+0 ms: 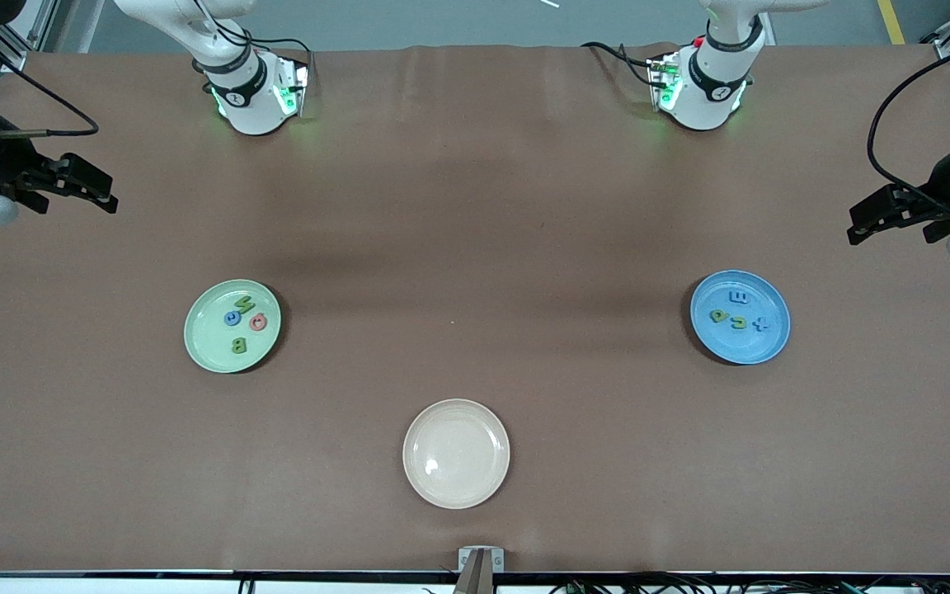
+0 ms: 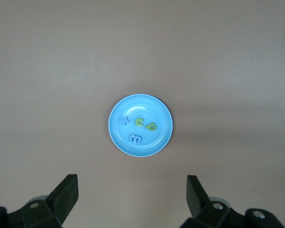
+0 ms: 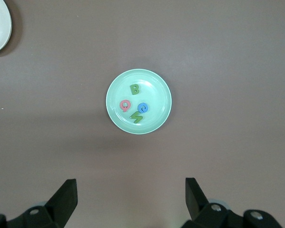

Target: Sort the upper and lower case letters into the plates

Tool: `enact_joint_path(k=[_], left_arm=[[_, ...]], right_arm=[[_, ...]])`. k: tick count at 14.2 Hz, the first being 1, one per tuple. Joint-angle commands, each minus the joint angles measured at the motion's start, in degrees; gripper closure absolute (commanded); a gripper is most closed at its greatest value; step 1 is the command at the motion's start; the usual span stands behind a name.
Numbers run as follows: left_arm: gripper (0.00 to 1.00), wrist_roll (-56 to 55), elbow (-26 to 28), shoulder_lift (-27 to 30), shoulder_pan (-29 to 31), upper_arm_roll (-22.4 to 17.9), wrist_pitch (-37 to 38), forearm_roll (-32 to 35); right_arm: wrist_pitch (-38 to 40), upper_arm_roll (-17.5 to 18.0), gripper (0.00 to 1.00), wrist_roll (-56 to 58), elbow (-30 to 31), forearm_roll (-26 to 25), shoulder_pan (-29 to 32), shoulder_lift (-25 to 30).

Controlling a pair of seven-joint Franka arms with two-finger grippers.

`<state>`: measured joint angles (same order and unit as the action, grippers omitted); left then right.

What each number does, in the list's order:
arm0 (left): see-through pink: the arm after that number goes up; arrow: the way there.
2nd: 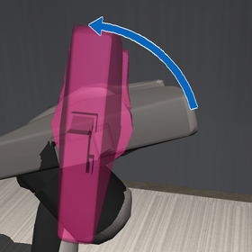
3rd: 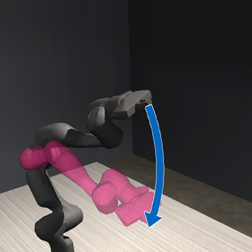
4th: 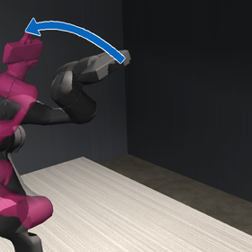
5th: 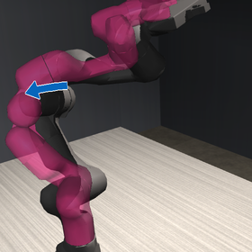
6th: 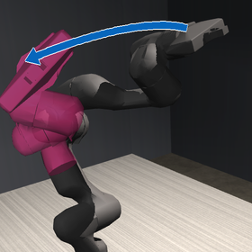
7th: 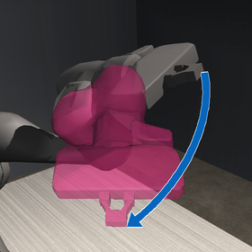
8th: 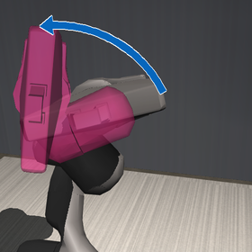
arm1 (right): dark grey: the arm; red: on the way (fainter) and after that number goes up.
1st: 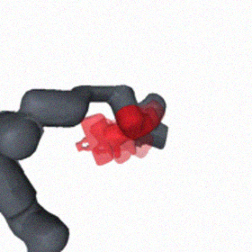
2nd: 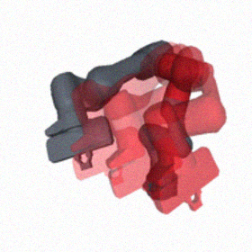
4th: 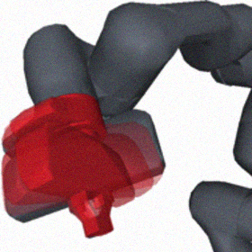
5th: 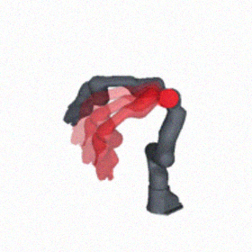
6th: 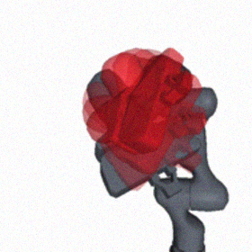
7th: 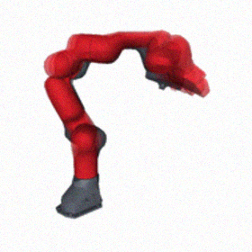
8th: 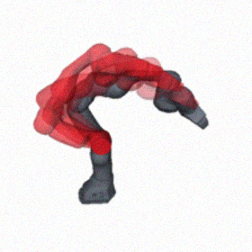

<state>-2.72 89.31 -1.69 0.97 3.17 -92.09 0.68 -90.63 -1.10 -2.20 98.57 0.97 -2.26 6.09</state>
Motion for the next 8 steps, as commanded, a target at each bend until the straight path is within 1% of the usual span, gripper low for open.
enact_joint_path(k=[1,8], left_arm=[[0.00,0.52,-0.81,0.20,-0.62,-0.54,0.86,0.38],[0.00,0.96,-0.81,0.20,-0.62,-0.54,0.77,0.11]], right_arm=[[-0.16,0.23,0.00,-0.43,1.62,-0.62,0.06,1.73],[-0.25,0.23,0.00,-0.43,1.62,-0.62,0.15,1.64]])
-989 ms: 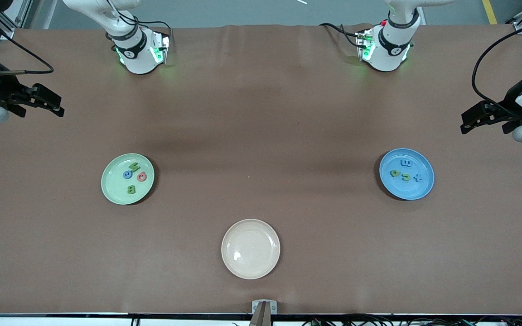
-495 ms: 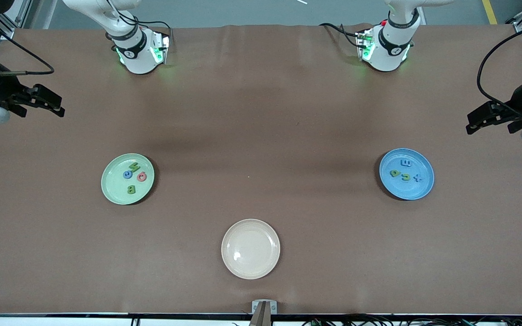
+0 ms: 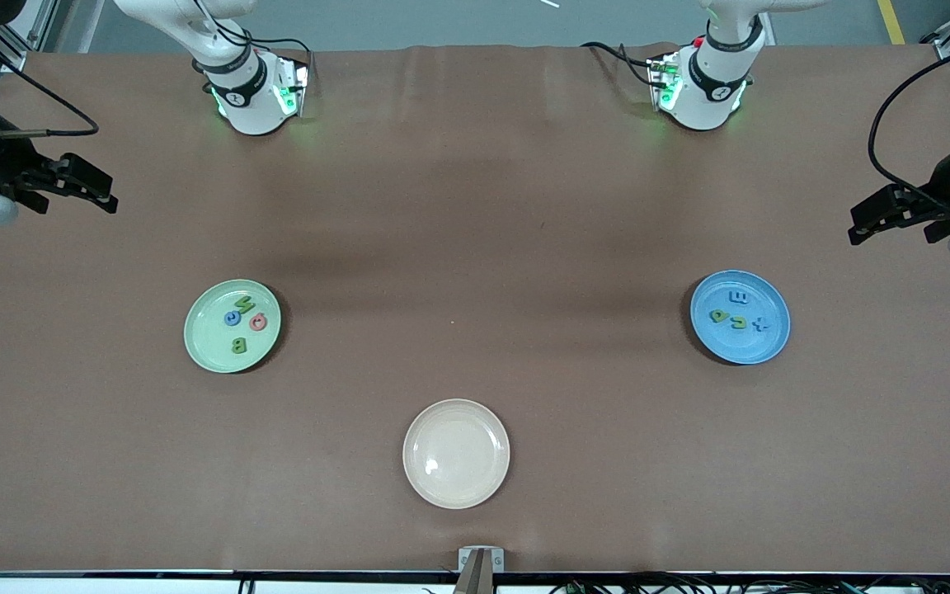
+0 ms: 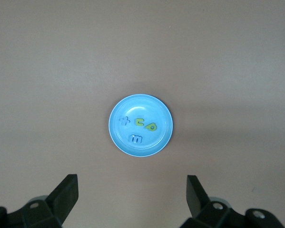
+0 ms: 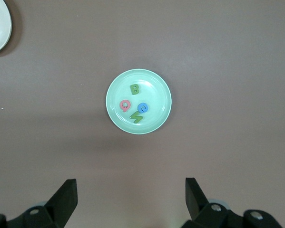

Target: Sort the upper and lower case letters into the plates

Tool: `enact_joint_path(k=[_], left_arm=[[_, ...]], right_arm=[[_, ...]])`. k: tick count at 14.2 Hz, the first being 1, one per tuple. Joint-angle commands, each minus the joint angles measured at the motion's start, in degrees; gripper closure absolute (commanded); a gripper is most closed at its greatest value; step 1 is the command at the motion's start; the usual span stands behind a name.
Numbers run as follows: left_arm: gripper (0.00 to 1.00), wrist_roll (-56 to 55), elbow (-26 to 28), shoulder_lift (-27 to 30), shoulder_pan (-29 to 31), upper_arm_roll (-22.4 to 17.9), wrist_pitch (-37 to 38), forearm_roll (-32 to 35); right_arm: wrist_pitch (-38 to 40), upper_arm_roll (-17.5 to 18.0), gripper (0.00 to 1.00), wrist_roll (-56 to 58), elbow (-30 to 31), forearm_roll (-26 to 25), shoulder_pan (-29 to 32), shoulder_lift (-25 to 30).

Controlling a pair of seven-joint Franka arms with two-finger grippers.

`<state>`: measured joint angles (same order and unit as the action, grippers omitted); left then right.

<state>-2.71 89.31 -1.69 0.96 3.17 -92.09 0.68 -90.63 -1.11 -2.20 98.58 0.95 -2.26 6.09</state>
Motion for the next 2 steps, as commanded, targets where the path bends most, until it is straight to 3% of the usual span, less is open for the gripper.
enact_joint_path(k=[1,2], left_arm=[[0.00,0.95,-0.80,0.20,-0.52,-0.53,0.77,0.11],[0.00,1.04,-0.80,0.20,-0.52,-0.53,0.77,0.11]], right_arm=[[-0.25,0.23,0.00,-0.43,1.62,-0.60,0.15,1.64],[-0.25,0.23,0.00,-0.43,1.62,-0.60,0.15,1.64]])
